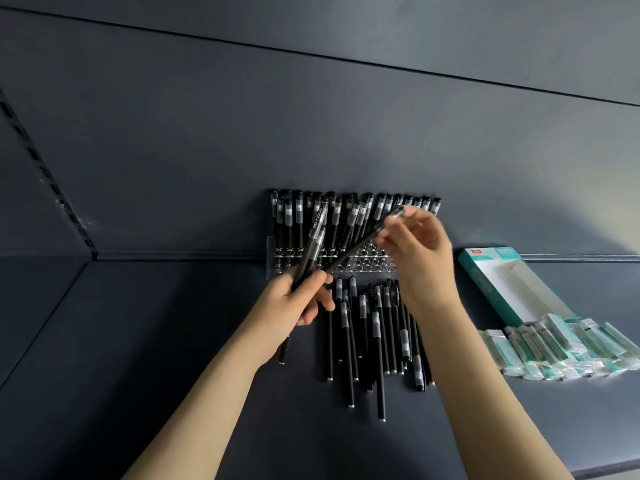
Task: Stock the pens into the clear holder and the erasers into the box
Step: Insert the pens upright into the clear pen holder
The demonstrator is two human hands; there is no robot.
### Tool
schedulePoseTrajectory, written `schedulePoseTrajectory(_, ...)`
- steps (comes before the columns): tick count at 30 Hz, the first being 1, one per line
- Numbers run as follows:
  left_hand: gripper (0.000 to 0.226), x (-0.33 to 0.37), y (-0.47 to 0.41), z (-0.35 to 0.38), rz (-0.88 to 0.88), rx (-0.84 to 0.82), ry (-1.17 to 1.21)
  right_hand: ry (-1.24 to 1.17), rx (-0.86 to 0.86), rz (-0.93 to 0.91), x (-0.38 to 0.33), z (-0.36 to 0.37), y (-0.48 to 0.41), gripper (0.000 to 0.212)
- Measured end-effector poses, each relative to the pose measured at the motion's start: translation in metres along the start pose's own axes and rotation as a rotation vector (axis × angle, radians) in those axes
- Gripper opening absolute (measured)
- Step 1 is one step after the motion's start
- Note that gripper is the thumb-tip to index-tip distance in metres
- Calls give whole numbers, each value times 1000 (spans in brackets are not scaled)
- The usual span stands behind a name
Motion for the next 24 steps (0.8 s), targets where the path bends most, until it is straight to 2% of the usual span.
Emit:
schedulePoseTrajectory(2,27,-1,-1,-2,-4,18,1,8,148,-111,-9,-18,-6,19)
schedulePoseTrajectory(4,26,-3,-3,-3,-11,33,13,174,275,-243,-19,-33,-10,22)
schedulePoseTrajectory(6,25,-5,-5,-2,-19,33,21,347,324,-350,-27,-39,-11,25)
schedulePoseTrajectory(11,28,-6,-4,0,-15,-3,-12,516,309,-474,-29,-32,-16,30)
schedulePoseTrajectory(24,28,1,-4,-2,34,35,12,749,187,-475,-13,-11,-25,25)
Point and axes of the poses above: each hand's wrist, its own y-axis away from the middle knuckle, its own z-axis out of the palm, x = y × z, the point moved 5 cm from there along -y, towards the middle knuckle, and after that the axes turned 4 degrees about -z, right-handed, at the moved point
